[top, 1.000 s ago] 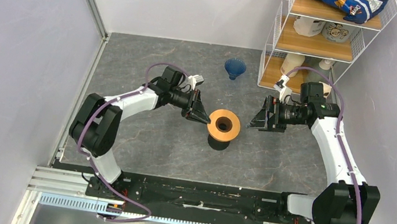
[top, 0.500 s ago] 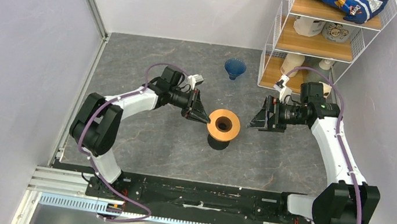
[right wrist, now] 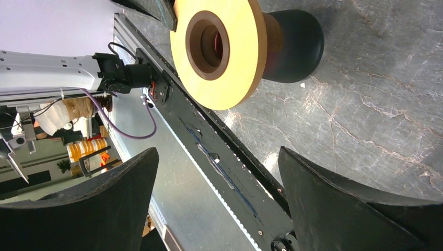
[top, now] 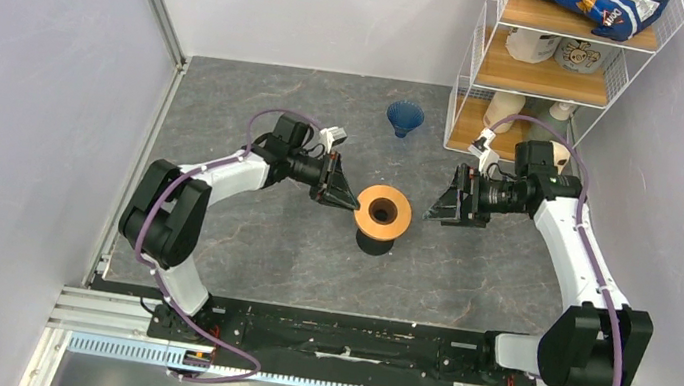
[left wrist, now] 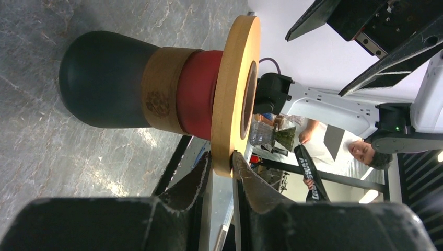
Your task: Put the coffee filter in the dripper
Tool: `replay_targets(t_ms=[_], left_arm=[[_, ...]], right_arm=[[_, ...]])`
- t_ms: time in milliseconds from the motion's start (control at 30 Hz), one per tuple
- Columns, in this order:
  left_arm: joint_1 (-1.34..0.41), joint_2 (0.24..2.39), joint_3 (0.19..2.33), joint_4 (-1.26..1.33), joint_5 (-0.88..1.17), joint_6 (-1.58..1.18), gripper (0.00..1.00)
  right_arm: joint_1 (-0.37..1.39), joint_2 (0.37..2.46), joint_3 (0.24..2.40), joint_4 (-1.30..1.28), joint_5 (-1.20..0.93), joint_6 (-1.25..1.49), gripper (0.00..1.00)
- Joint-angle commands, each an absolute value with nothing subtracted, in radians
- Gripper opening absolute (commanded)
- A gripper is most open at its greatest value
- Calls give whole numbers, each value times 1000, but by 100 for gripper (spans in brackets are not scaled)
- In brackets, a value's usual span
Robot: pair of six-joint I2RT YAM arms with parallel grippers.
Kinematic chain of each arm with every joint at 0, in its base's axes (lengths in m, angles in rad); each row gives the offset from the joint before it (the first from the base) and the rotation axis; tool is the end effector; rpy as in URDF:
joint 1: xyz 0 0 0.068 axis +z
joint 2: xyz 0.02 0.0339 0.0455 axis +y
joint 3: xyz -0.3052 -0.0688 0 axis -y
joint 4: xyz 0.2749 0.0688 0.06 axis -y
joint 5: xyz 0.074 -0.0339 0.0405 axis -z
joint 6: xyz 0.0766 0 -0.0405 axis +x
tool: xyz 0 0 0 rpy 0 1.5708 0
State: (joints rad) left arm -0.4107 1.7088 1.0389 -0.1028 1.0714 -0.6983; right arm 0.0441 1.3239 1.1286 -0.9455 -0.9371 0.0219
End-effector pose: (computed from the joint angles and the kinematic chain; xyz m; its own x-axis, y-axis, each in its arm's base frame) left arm 0.3344 -0.2190 0.2149 -0.9837 0.0925 -0.1544 0.1764 0.3233 -0.9297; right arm 0.2735 0.0739 0.3065 -0.9158 -0.0274 -0.4007 -0.3417 0.5775 0.7414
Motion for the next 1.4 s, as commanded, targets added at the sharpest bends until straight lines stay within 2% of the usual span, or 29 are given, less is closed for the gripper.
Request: replay_targets(t_ms=[0, 133, 367, 933, 1000, 1200, 1300, 1367], left_arm=[[-405, 1708, 998, 55, 1110, -765, 4], [-403, 1717, 991, 85, 1124, -798, 2], [-391, 1720, 931, 329, 1156, -990, 2], [-355, 1764, 922, 309, 1163, -972, 2], [-351, 1764, 927, 270, 1164, -941, 12], [-323, 1756, 949, 134, 1155, -840, 51], [-304, 1745, 965, 32, 1149, -758, 64], [-295, 1735, 995, -85, 1139, -667, 70]], right_arm=[[52, 1330, 1160, -919, -969, 8, 93], [52, 1328, 1161, -920, -969, 9, 93], [53, 1328, 1159, -922, -971, 9, 93], [53, 1339, 1163, -919, -974, 9, 93], [53, 1340, 1164, -919, -974, 8, 93], [55, 1345, 1167, -918, -974, 8, 93], [55, 1351, 1173, -917, -976, -19, 93], [54, 1354, 1182, -917, -977, -23, 94]])
